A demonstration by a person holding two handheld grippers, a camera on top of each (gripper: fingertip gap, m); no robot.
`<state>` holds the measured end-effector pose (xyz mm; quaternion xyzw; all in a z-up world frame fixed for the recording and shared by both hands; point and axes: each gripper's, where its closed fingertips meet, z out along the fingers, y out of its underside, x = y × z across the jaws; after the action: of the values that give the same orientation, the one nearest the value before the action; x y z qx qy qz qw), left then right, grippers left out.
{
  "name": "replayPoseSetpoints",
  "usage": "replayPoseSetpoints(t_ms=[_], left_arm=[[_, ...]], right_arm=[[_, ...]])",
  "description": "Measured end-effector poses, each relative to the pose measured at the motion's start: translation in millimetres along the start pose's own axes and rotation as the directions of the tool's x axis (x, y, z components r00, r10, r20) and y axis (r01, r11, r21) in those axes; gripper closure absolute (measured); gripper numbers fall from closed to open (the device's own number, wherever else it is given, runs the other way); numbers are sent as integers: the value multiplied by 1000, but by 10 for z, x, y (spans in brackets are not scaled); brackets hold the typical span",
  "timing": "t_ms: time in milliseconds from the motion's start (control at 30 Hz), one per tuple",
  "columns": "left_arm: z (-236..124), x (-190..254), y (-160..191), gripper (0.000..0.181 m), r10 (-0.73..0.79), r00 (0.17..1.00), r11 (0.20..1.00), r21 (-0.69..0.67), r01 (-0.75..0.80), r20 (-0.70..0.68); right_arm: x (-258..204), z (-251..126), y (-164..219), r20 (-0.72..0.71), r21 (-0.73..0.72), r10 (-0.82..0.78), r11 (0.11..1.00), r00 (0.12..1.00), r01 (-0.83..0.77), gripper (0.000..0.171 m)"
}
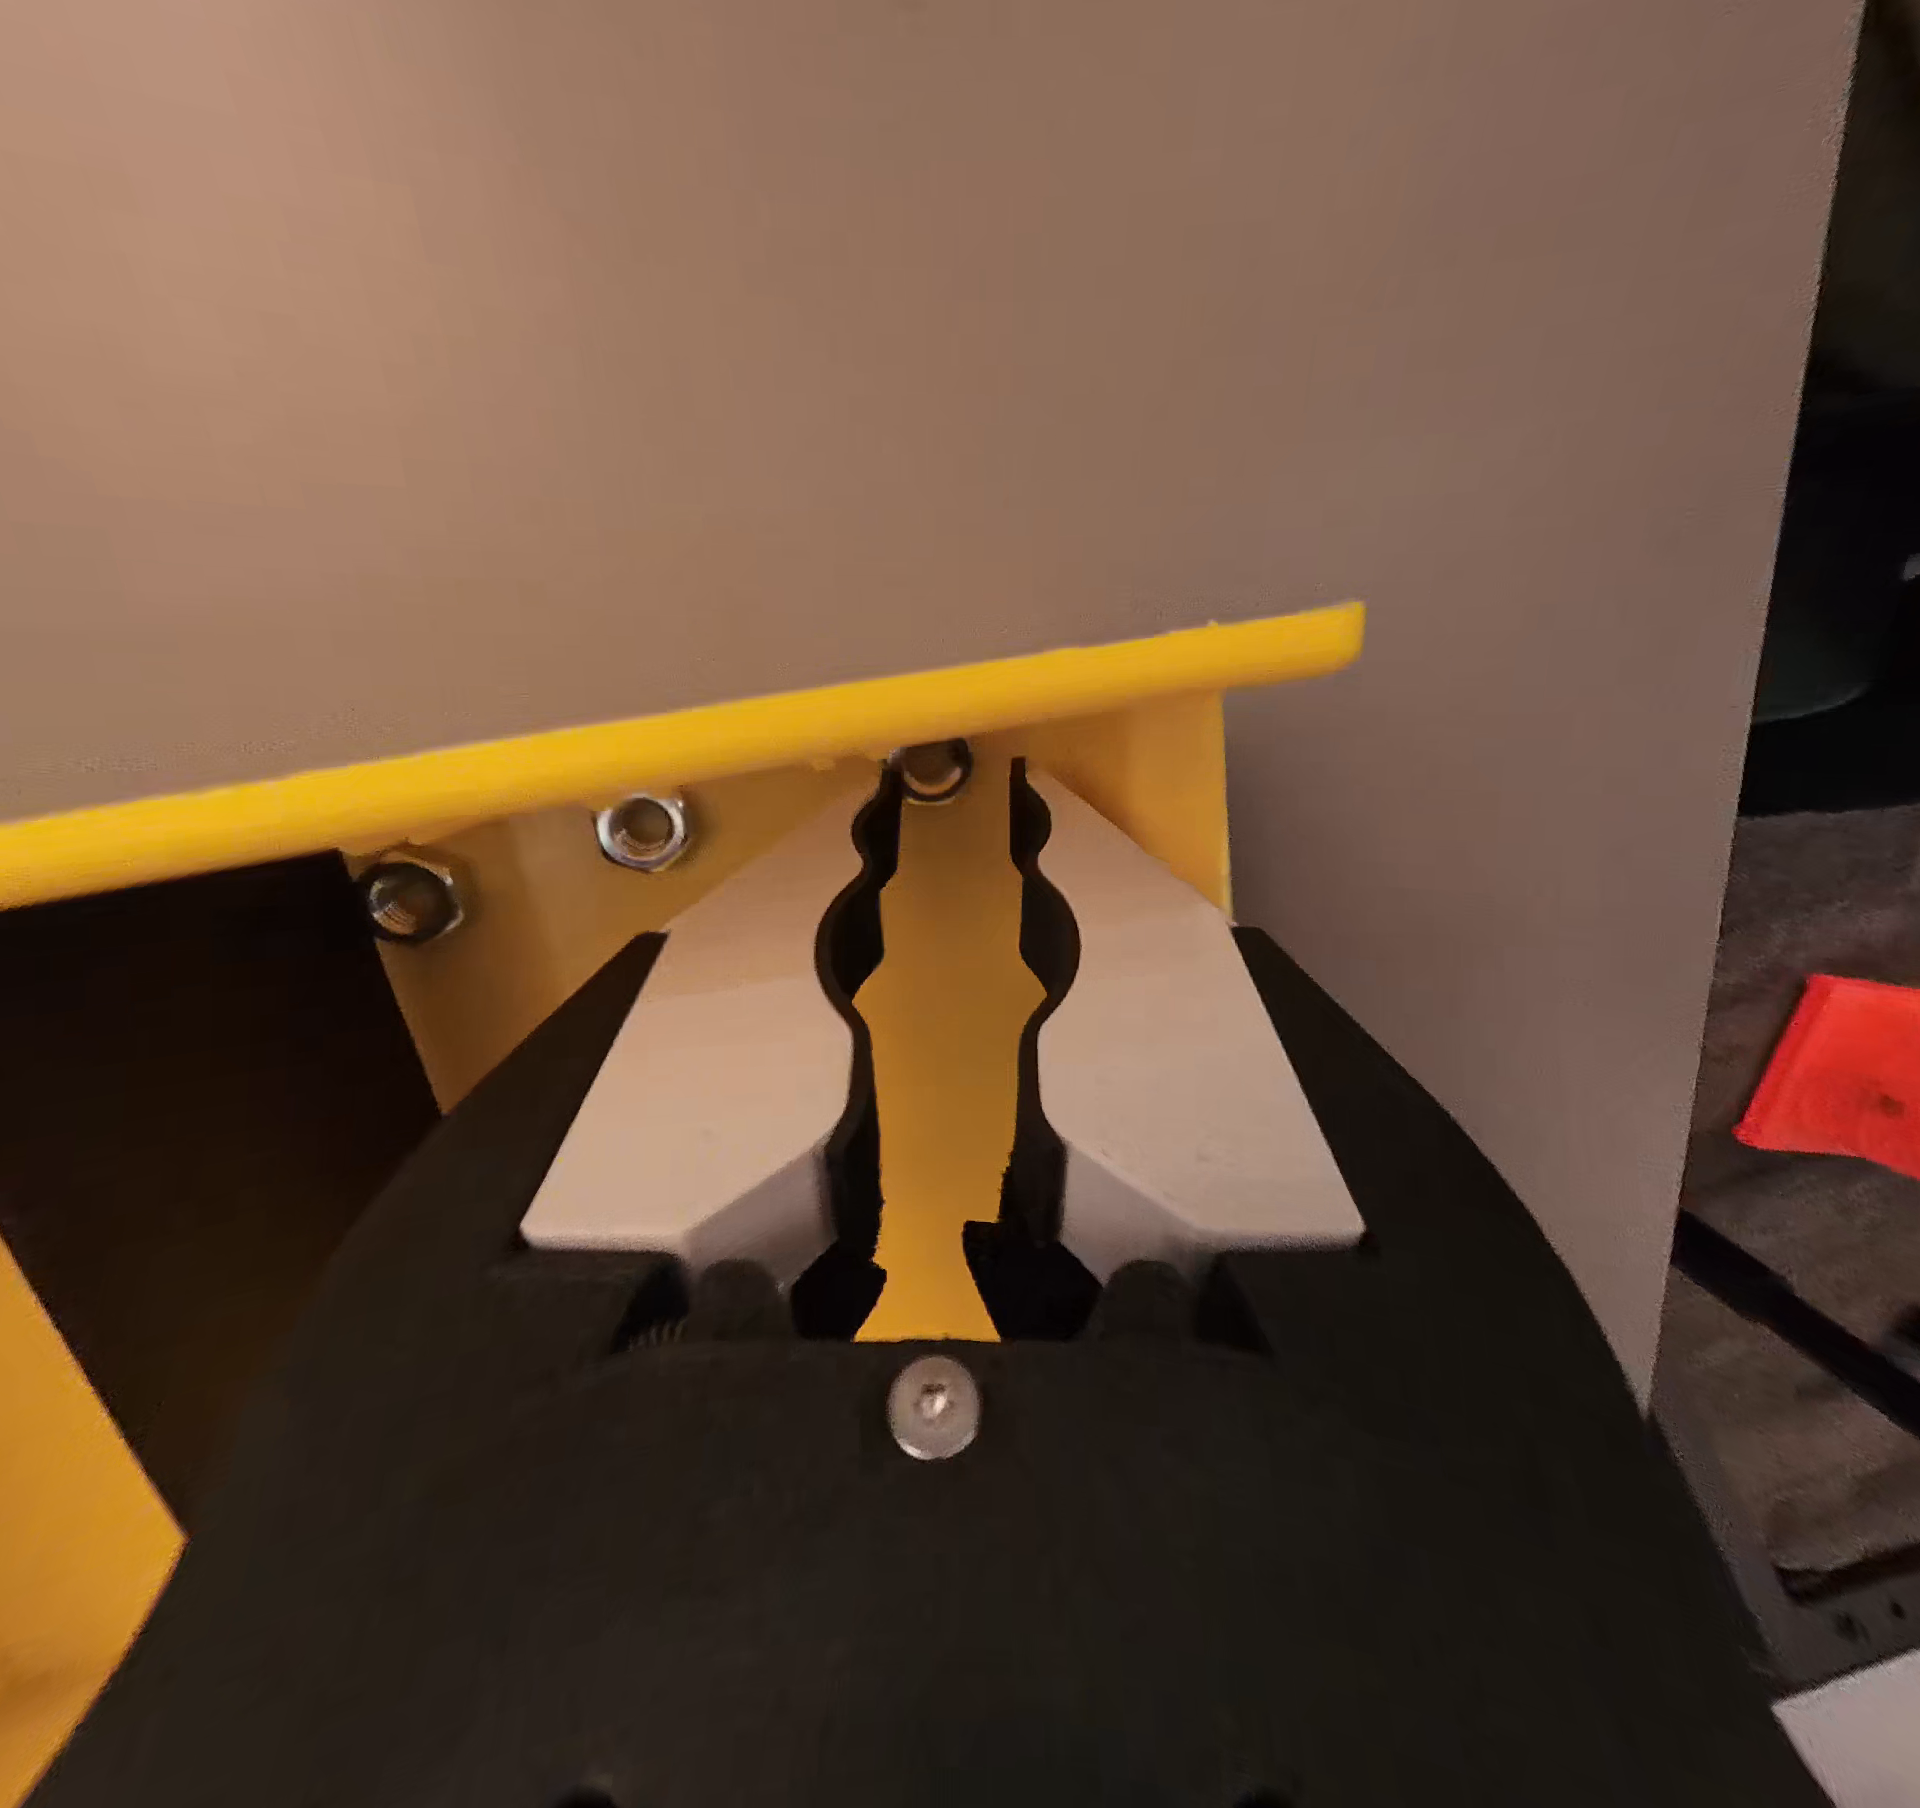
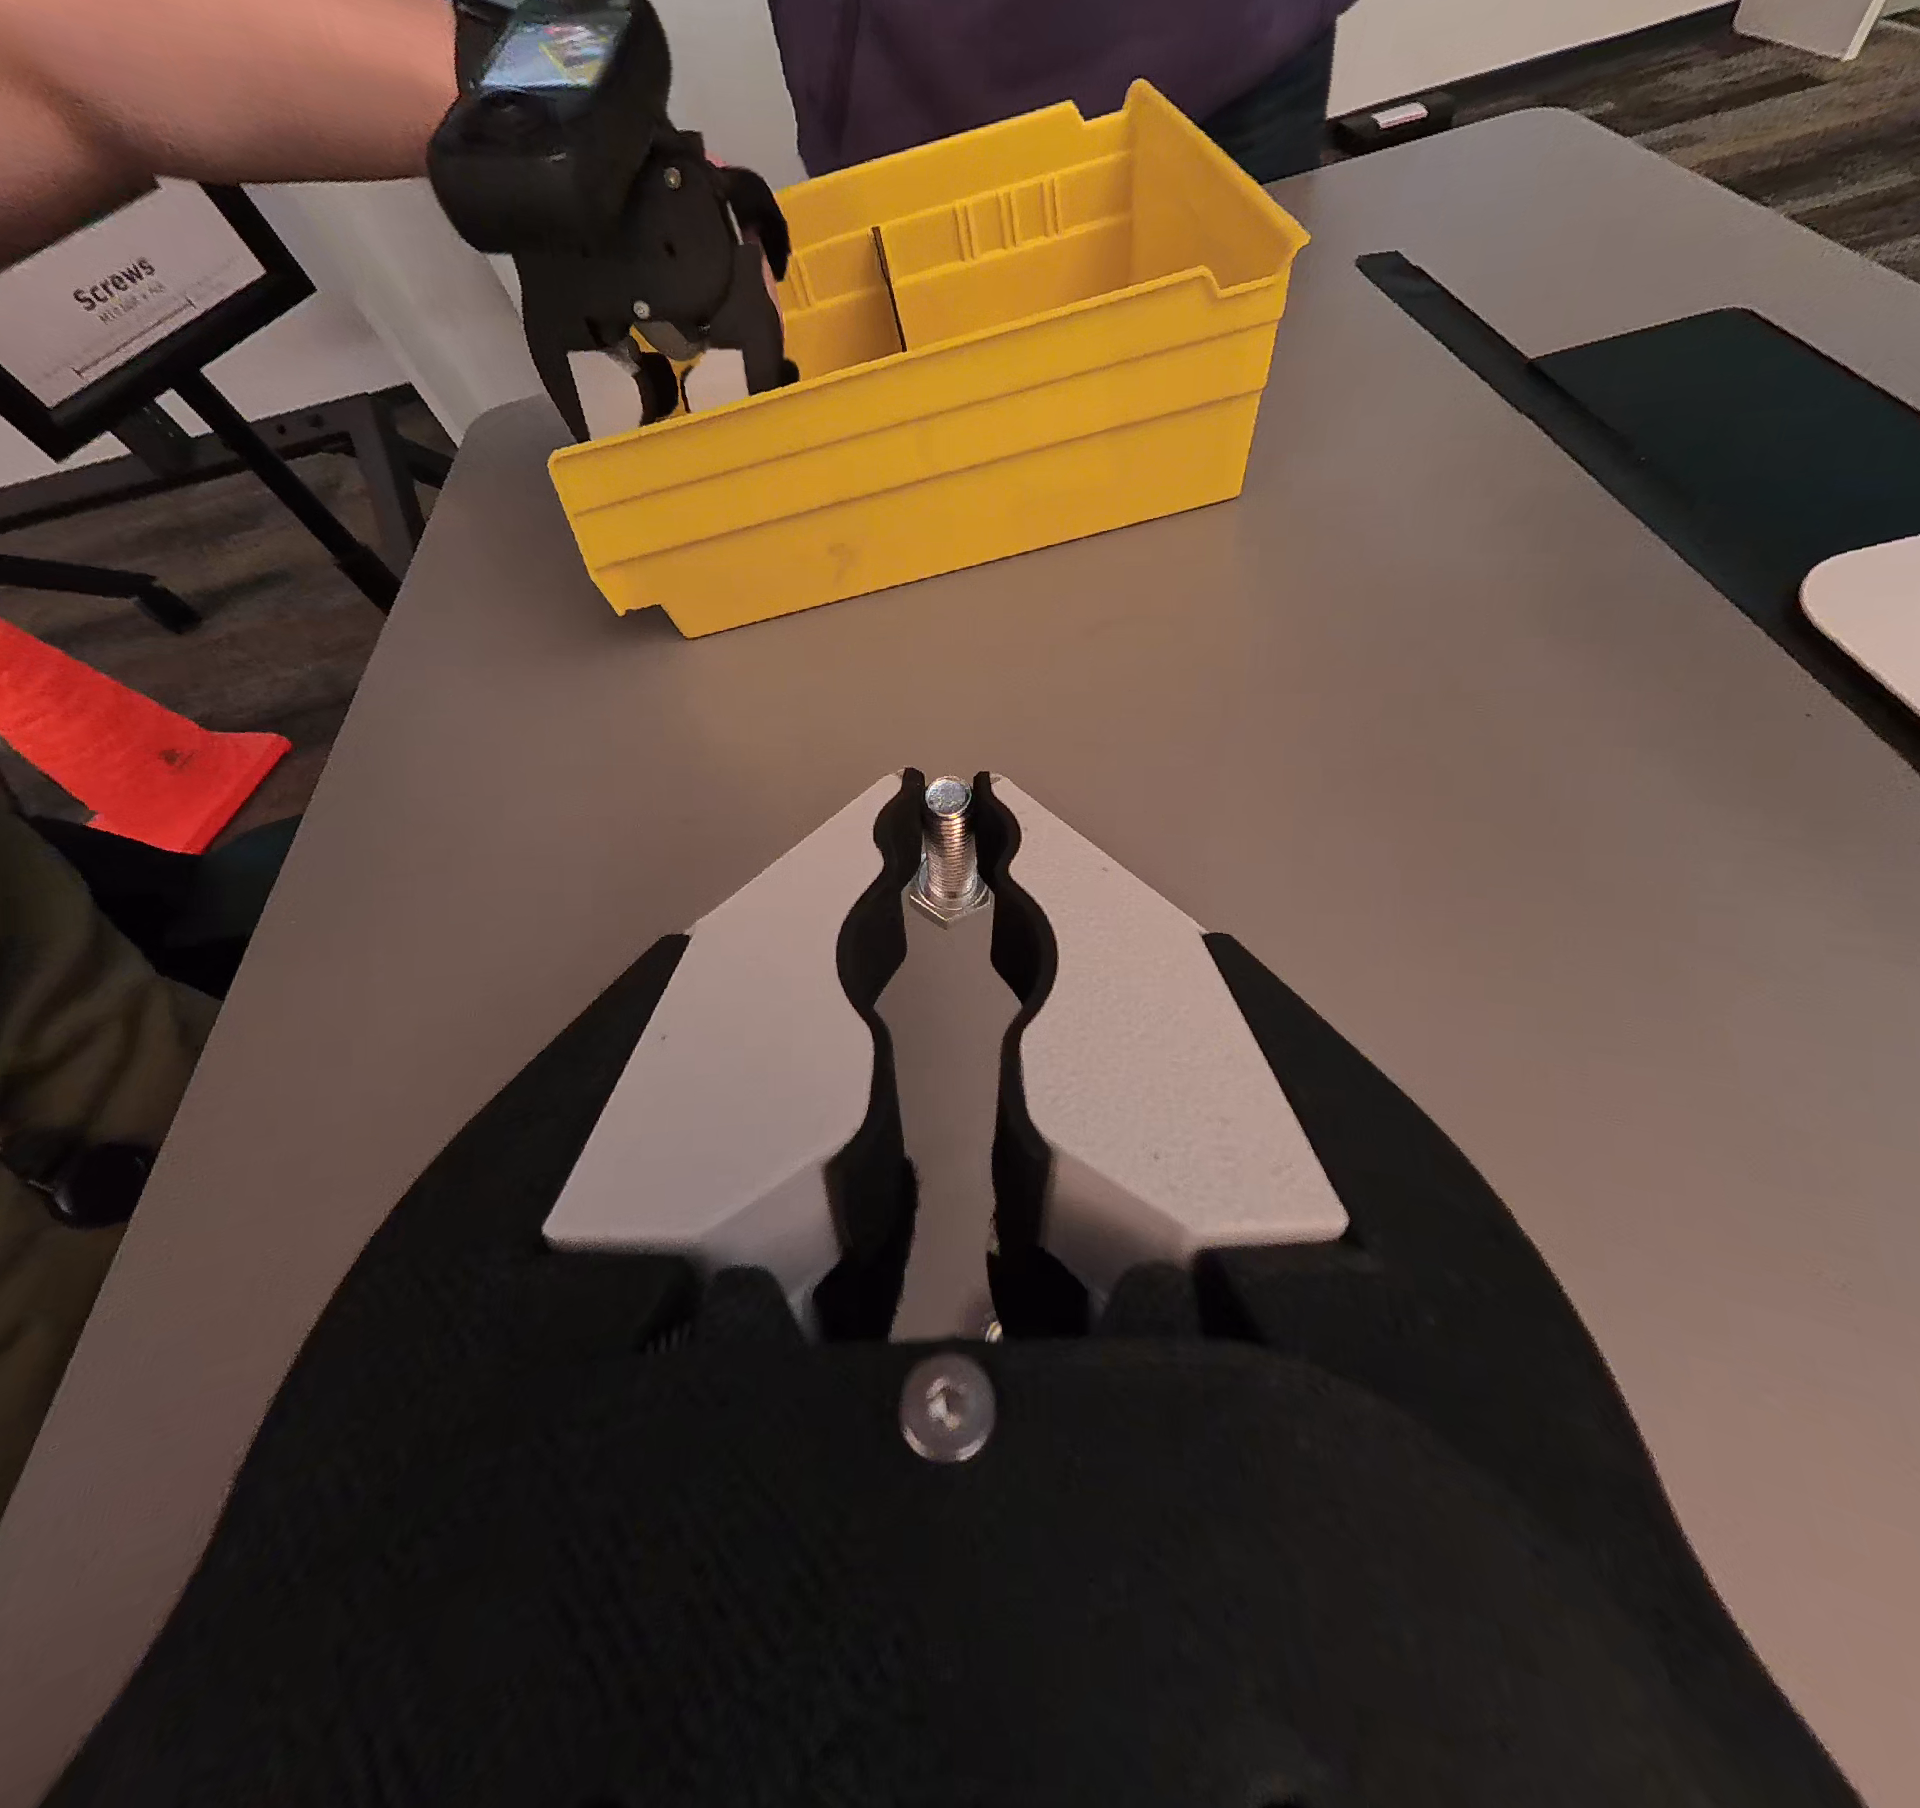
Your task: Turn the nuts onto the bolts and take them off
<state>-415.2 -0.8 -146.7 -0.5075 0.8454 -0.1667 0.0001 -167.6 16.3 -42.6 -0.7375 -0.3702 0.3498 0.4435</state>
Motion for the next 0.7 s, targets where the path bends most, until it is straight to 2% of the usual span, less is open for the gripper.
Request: replayPoseSetpoints(t_ms=[100,167,267,500,700], left_arm=[[18,-7,-57,157,7,999,1000,22,-6,-42],[68,2,-37,164,40,998,999,1,-40,-55],[91,8,-85,165,62,996,997,48,-59,-66],[72,-3,-60,166,170,985,985,22,-170,-8],[0,-19,-119,166,173,985,984,52,-172,-1]], right_arm=[[22,-11,23,-8,-12,-1,1000,1000,0,162],[38,-23,31,-14,-13,-2,1000,1000,1,162],[59,-37,33,-20,-12,2,1000,1000,-2,162],[102,-59,50,-31,-14,6,1000,999,-6,162],[145,-88,70,-40,-15,15,1000,999,-15,162]])
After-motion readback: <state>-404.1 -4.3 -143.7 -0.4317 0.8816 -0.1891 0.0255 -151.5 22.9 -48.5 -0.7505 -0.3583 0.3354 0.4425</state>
